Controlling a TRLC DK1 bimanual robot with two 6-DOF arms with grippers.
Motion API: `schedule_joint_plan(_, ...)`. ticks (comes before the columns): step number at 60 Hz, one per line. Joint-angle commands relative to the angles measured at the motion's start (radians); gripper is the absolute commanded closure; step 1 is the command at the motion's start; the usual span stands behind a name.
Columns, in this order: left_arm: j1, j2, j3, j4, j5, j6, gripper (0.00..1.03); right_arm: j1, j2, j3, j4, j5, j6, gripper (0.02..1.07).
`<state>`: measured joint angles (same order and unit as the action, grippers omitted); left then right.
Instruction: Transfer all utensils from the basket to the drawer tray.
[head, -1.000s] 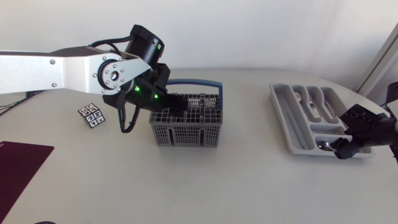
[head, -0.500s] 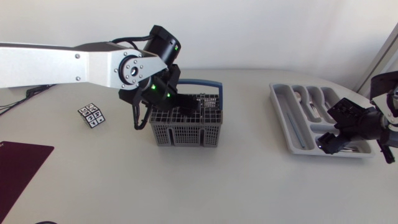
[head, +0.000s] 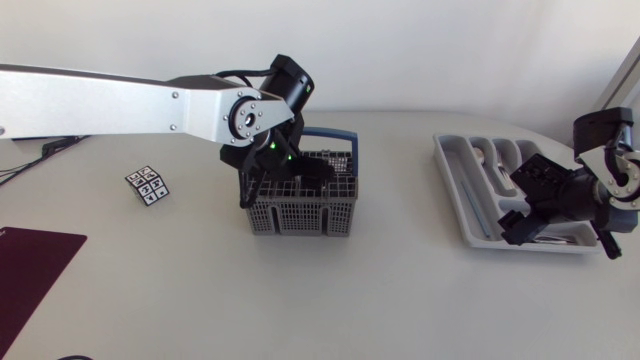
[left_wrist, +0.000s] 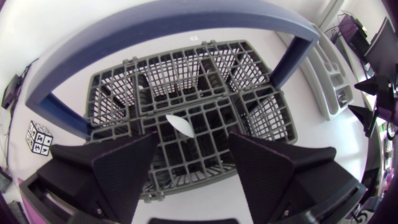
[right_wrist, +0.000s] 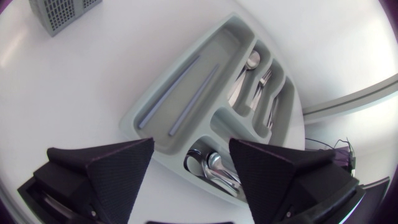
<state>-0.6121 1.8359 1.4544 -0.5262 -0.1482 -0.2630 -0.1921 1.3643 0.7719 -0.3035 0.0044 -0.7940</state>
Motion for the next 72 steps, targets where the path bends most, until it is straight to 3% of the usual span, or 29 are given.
schedule_joint_plan(1,-0.005,0.022,0.032,-0.006,-0.014,-0.028,0.29,0.023,-0.016,-0.016,-0.013,0.014,0.029,0.2)
schedule_joint_plan(26,0.002,0.039,0.031,0.002,-0.03,-0.05,0.46,0.043,-0.013,-0.025,-0.008,0.017,0.038,0.2)
schedule_joint_plan(72,-0.011,-0.021,0.015,0.011,-0.07,-0.051,0.49,0.052,-0.005,-0.036,0.001,0.019,0.044,0.2)
